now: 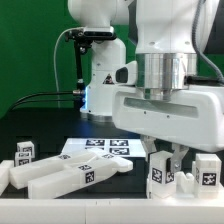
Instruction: Assemble chair
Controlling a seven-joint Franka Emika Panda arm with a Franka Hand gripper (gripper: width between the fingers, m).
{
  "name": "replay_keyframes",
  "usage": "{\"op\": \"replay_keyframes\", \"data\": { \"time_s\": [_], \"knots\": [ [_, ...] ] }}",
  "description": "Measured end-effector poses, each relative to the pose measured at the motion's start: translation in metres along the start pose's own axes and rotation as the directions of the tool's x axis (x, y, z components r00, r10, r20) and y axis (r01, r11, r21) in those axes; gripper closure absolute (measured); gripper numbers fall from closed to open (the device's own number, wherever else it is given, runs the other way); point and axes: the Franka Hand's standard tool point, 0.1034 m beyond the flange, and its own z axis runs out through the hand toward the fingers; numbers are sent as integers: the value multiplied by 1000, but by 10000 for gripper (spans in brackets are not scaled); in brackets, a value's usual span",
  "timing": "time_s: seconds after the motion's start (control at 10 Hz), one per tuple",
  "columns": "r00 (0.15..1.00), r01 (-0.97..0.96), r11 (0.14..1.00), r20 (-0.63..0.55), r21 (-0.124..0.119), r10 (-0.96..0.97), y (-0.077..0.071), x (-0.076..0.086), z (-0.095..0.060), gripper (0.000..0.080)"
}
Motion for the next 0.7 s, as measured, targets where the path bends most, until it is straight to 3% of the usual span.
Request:
{"op": "replay_keyframes", "data": {
  "time_s": [0.1,0.2,0.3,0.4,0.5,0.6,0.7],
  "knots": [
    [974,-223,975,29,8,223,0,2,0,517],
    [897,-439,898,55,4,438,0,1,0,515],
    [873,-485,875,55,0,484,0,1,0,515],
    [880,-472,881,54,1,472,1,0,0,515],
    [917,-395,919,49,1,395,1,-1,1,435],
    [956,-291,957,46,-10,291,3,-7,3,256],
    [988,-147,989,48,-7,147,4,-9,3,256]
  ]
}}
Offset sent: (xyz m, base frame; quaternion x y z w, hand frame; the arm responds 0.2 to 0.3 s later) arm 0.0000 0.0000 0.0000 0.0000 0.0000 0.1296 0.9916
